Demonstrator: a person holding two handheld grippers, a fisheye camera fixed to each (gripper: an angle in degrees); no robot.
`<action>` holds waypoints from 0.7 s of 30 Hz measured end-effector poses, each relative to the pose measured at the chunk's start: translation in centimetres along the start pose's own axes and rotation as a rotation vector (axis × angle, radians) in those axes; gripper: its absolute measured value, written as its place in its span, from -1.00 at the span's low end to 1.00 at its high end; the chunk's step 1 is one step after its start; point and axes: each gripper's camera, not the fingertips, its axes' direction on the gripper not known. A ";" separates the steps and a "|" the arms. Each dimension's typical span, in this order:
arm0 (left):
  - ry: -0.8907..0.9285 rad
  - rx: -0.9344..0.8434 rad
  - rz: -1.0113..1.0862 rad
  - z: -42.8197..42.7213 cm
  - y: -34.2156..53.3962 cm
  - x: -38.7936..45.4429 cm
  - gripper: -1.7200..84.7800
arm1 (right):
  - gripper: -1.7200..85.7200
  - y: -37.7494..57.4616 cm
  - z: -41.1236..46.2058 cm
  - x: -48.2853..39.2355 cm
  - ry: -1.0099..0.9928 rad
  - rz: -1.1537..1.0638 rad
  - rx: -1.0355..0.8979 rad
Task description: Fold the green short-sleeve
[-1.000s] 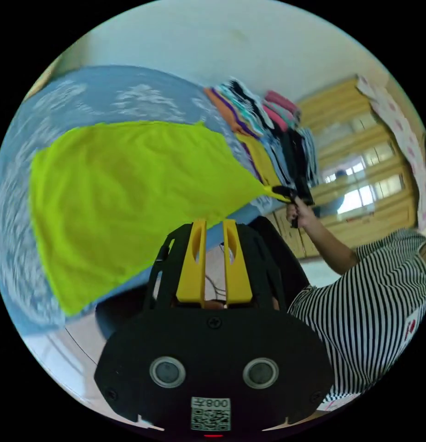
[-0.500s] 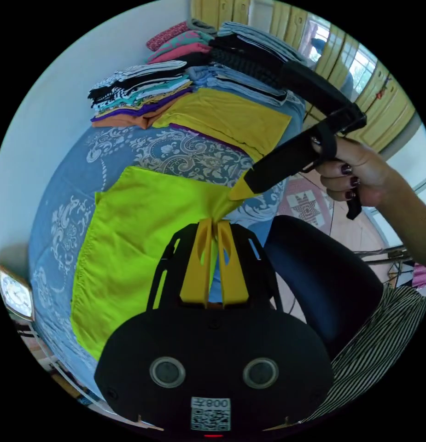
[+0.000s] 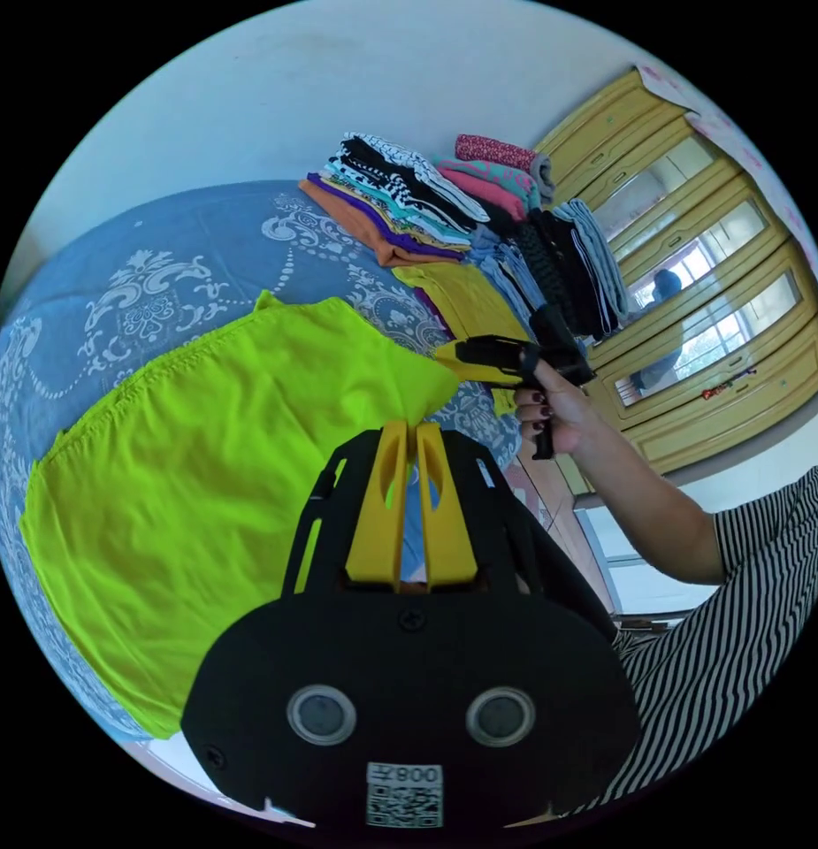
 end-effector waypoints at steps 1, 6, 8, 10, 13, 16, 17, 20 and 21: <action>0.008 0.004 -0.003 -0.1 -0.2 0.2 -0.92 | -0.81 -0.7 0.6 0.2 0.001 0.006 -0.002; 0.029 -0.005 -0.005 0.1 -0.9 0.5 -0.92 | -0.78 -5.7 4.8 1.1 -0.041 0.048 0.007; 0.039 -0.012 -0.003 0.5 -1.0 0.5 -0.92 | -0.77 -7.2 5.8 1.2 -0.045 0.054 0.022; 0.053 -0.021 0.003 1.0 -1.2 0.4 -0.92 | -0.77 -8.7 7.1 1.4 -0.015 0.070 0.014; 0.066 -0.030 0.013 1.7 -1.2 0.3 -0.92 | -0.75 -11.4 9.8 1.8 0.030 0.101 -0.035; 0.075 -0.045 0.028 2.6 -1.0 0.0 -0.92 | -0.75 -13.9 12.6 1.4 0.055 0.105 -0.070; 0.077 -0.049 0.032 2.7 -1.0 -0.1 -0.92 | -0.75 -14.9 13.7 1.0 0.061 0.103 -0.081; 0.092 -0.062 0.041 3.6 -0.6 -0.7 -0.92 | -0.76 -17.8 16.4 -0.2 0.074 0.097 -0.107; 0.100 -0.064 0.042 4.0 -0.4 -1.1 -0.92 | -0.77 -19.0 17.4 -0.7 0.076 0.094 -0.114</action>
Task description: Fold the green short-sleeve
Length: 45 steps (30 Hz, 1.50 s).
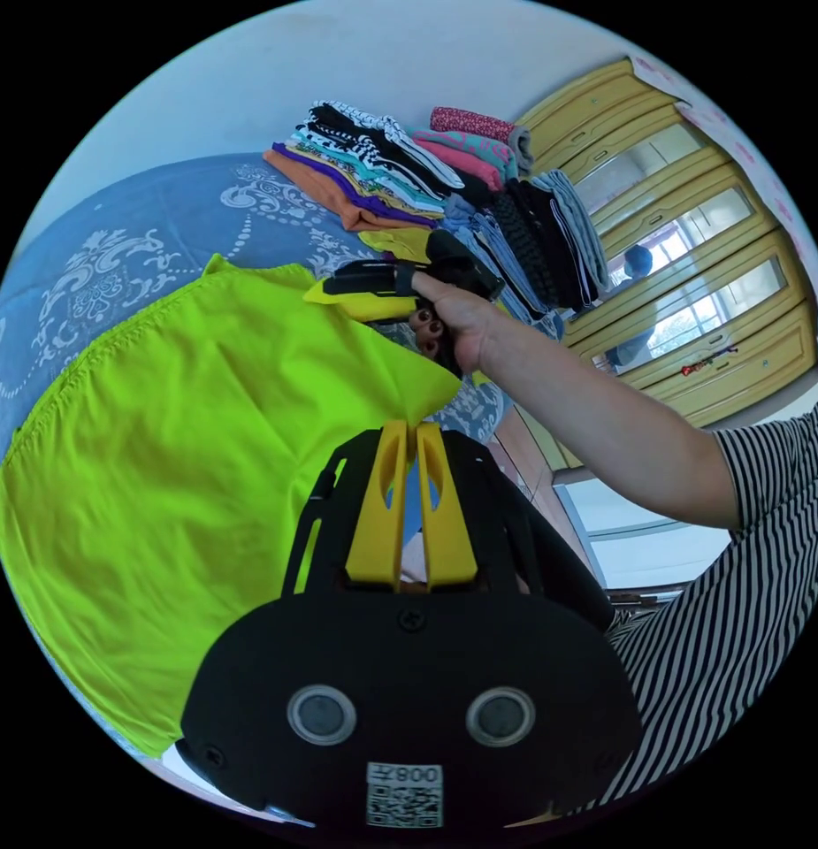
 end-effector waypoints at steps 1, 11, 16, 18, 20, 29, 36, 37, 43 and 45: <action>0.008 -0.001 -0.002 0.3 0.2 -0.4 -0.92 | -0.78 -0.6 0.4 -0.4 0.003 -0.003 -0.003; 0.051 0.013 -0.016 2.0 3.7 -5.4 -0.92 | -0.91 -10.5 6.4 -8.7 0.069 -0.043 -0.078; 0.075 0.035 -0.028 2.6 7.0 -8.9 -0.92 | -0.94 -14.0 7.3 -13.3 0.058 -0.041 -0.045; 0.085 0.049 -0.031 2.7 8.3 -10.1 -0.92 | -0.95 -15.7 7.7 -16.1 0.054 -0.046 -0.024; 0.094 0.068 -0.033 2.6 9.7 -11.3 -0.92 | -0.95 -16.8 7.9 -18.6 0.049 -0.057 -0.008; 0.169 0.226 -0.110 0.2 20.1 -19.6 -0.92 | -0.96 -22.8 11.1 -36.7 0.025 -0.177 0.052; 0.196 0.409 -0.271 -3.1 32.9 -28.6 -0.92 | -0.96 -28.0 19.2 -55.2 0.044 -0.344 -0.006; 0.192 0.433 -0.303 -3.5 35.3 -30.2 -0.92 | -0.96 -28.4 20.1 -56.7 0.047 -0.355 -0.015; 0.185 0.554 -0.502 -3.6 47.5 -38.1 -0.93 | -0.96 -32.6 29.7 -69.8 0.091 -0.427 -0.111; 0.181 0.581 -0.563 -3.0 50.9 -40.4 -0.93 | -0.96 -34.3 33.9 -74.4 0.132 -0.447 -0.156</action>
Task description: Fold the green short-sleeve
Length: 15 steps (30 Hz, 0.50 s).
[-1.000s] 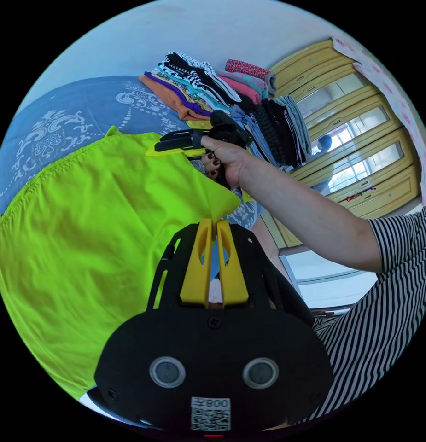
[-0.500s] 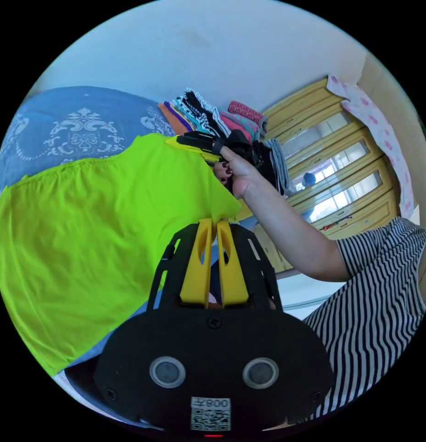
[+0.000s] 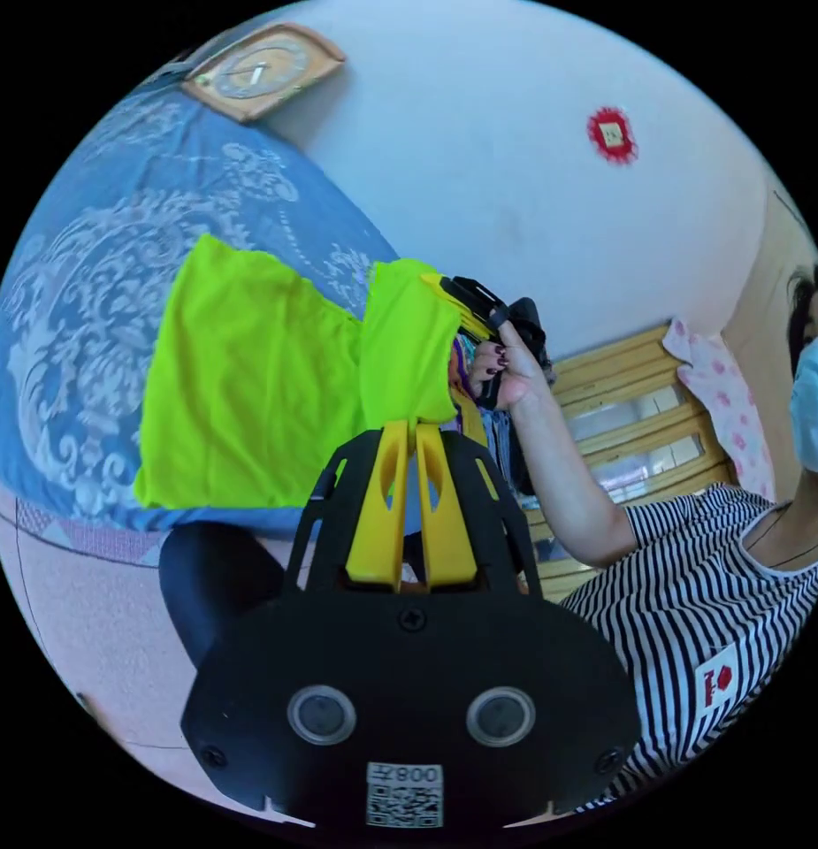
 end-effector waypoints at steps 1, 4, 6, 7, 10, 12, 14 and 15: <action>0.003 0.016 -0.042 -0.8 0.9 -2.5 -0.93 | -0.96 -1.0 0.8 -0.9 0.019 -0.003 -0.014; 0.000 0.048 -0.129 -2.3 3.1 -8.1 -0.93 | -0.96 -5.9 4.9 -4.7 0.064 -0.004 -0.078; 0.012 0.069 -0.182 -3.0 4.4 -11.3 -0.93 | -0.96 -9.5 7.5 -7.6 0.081 -0.005 -0.123; 0.028 0.086 -0.214 -3.5 5.2 -13.3 -0.94 | -0.96 -10.4 8.1 -8.4 0.090 -0.009 -0.131; 0.034 0.114 -0.275 -4.5 7.1 -18.0 -0.94 | -0.96 -14.9 10.4 -12.0 0.135 -0.019 -0.172; 0.026 0.114 -0.297 -4.8 8.0 -20.4 -0.94 | -0.96 -18.3 11.9 -14.5 0.157 -0.022 -0.202; 0.025 0.109 -0.322 -5.0 8.8 -22.7 -0.94 | -0.96 -20.7 12.9 -16.4 0.179 -0.027 -0.221; 0.024 0.110 -0.339 -5.1 9.3 -24.2 -0.94 | -0.95 -22.2 13.6 -17.6 0.197 -0.031 -0.236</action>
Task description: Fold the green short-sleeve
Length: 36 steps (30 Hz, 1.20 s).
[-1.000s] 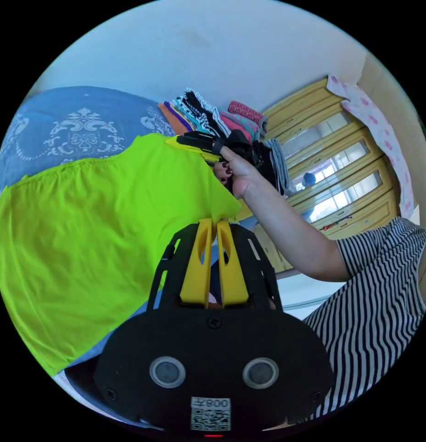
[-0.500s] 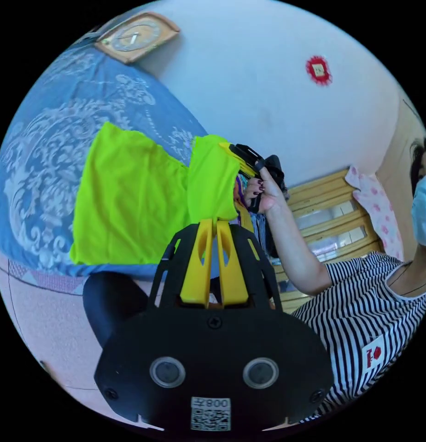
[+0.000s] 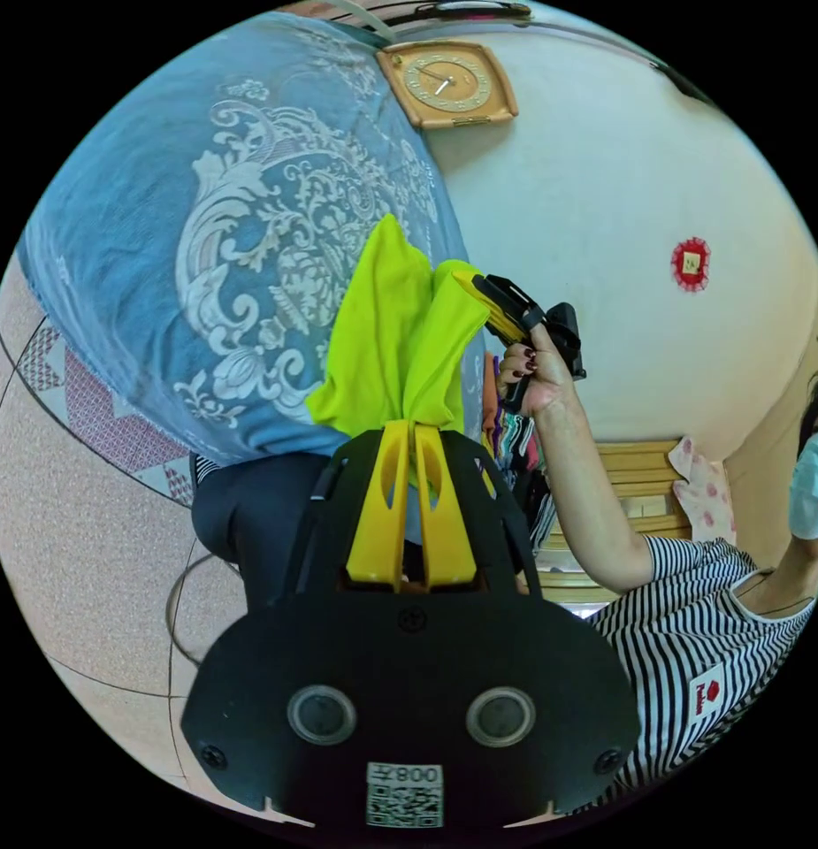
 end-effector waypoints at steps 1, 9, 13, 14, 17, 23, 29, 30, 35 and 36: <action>0.000 0.004 -0.015 -0.2 0.0 -1.5 -0.94 | -0.95 -0.8 0.0 -0.6 0.008 -0.001 -0.007; 0.068 0.007 -0.110 -0.9 0.0 -10.0 -0.94 | -0.92 -10.7 -1.7 -8.7 0.080 -0.040 -0.074; 0.121 0.021 -0.150 -1.1 0.3 -13.6 -0.94 | -0.91 -13.6 -4.1 -12.5 0.110 -0.083 -0.069; 0.128 0.023 -0.156 -1.1 0.3 -14.0 -0.94 | -0.91 -14.4 -5.2 -13.7 0.106 -0.098 -0.058; 0.149 0.038 -0.173 -1.4 0.6 -15.9 -0.94 | -0.91 -16.0 -8.3 -16.9 0.068 -0.144 -0.016; 0.119 0.045 -0.161 -1.9 0.9 -17.8 -0.95 | -0.91 -18.2 -12.5 -22.7 0.163 -0.243 -0.006; 0.029 0.070 -0.075 -2.6 0.9 -17.4 -0.95 | -0.93 -19.0 -14.1 -25.6 0.271 -0.264 -0.043; 0.013 0.056 -0.051 -2.2 0.6 -17.1 -0.96 | -0.93 -19.4 -14.2 -25.9 0.292 -0.255 -0.050; -0.093 0.001 0.007 0.0 -0.5 -16.1 -0.96 | -0.95 -21.2 -12.3 -25.9 0.438 -0.220 -0.156; -0.113 -0.015 0.018 0.5 -0.7 -15.8 -0.96 | -0.95 -21.2 -12.4 -26.4 0.436 -0.235 -0.146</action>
